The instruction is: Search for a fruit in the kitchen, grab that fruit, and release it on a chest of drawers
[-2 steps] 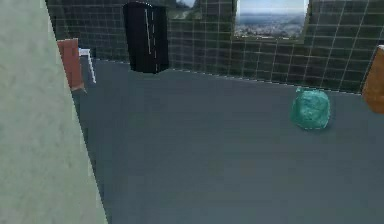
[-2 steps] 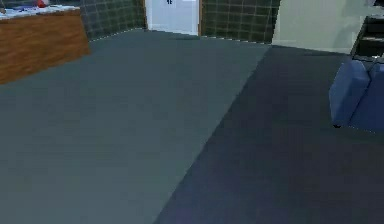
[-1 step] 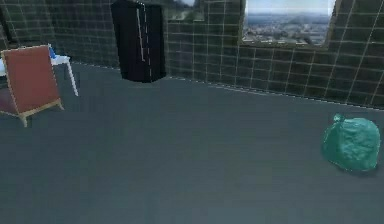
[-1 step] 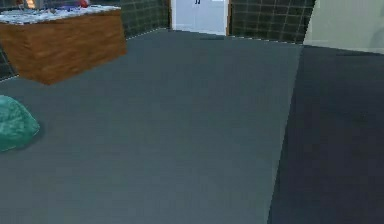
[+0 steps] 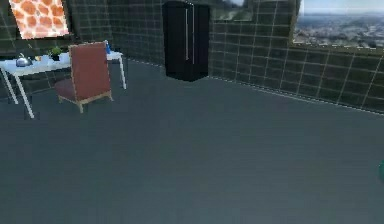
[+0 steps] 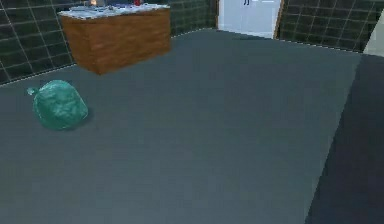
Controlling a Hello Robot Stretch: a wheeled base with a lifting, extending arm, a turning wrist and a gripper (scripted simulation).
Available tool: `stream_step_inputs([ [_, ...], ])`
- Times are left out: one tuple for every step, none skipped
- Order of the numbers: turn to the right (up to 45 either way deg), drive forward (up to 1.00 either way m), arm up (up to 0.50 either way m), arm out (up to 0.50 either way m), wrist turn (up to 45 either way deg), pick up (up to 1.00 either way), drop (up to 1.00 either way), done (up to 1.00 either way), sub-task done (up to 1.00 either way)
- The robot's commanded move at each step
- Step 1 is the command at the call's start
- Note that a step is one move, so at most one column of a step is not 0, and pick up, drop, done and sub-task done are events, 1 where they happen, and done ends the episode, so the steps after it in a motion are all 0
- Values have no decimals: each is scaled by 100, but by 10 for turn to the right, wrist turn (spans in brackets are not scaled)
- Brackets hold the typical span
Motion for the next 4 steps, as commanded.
stream_step_inputs([
  [0,45,0,0,0,0,0,0,0],
  [-450,0,0,0,0,0,0,0,0],
  [0,100,0,0,0,0,0,0,0],
  [0,100,0,0,0,0,0,0,0],
])
